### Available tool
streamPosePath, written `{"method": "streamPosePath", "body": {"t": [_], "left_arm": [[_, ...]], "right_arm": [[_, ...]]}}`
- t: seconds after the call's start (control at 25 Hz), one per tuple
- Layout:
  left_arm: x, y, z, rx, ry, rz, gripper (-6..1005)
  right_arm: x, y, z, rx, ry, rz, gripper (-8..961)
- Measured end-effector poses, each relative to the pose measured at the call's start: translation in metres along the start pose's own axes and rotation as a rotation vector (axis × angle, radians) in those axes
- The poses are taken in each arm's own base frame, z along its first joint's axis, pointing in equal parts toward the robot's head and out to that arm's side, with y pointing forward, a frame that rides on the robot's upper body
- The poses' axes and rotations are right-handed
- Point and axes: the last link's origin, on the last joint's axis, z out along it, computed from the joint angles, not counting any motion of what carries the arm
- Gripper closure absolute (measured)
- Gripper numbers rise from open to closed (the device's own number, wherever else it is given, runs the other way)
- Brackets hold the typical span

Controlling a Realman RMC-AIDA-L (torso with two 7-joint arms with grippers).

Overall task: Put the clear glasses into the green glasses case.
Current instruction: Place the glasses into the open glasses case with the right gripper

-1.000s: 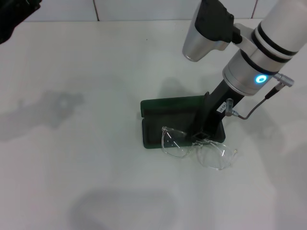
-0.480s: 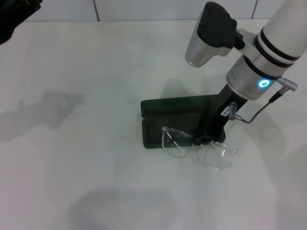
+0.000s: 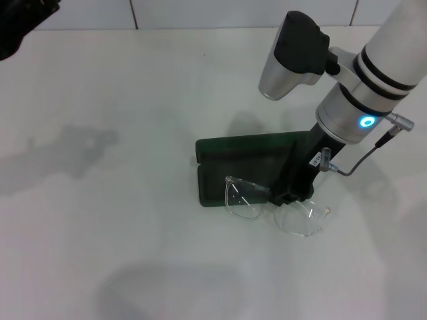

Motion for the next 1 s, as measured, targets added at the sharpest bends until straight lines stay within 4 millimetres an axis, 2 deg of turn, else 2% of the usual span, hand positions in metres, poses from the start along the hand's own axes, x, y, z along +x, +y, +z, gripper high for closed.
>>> {"method": "streamPosePath", "body": {"t": [0.24, 0.6, 1.0], "left_arm": [[-0.0001, 0.0001, 0.0000, 0.000, 0.001, 0.002, 898], [-0.0025, 0.0002, -0.0014, 0.006, 0.005, -0.004, 899], [-0.0045, -0.0003, -0.0007, 0.004, 0.007, -0.001, 899]], "right_arm": [[-0.0015, 0.0002, 0.0016, 0.004, -0.004, -0.007, 782], [-0.0018, -0.0007, 0.0022, 0.010, -0.014, -0.005, 673], [0.0033, 0.0003, 0.0083, 0.006, 0.008, -0.003, 672]]}}
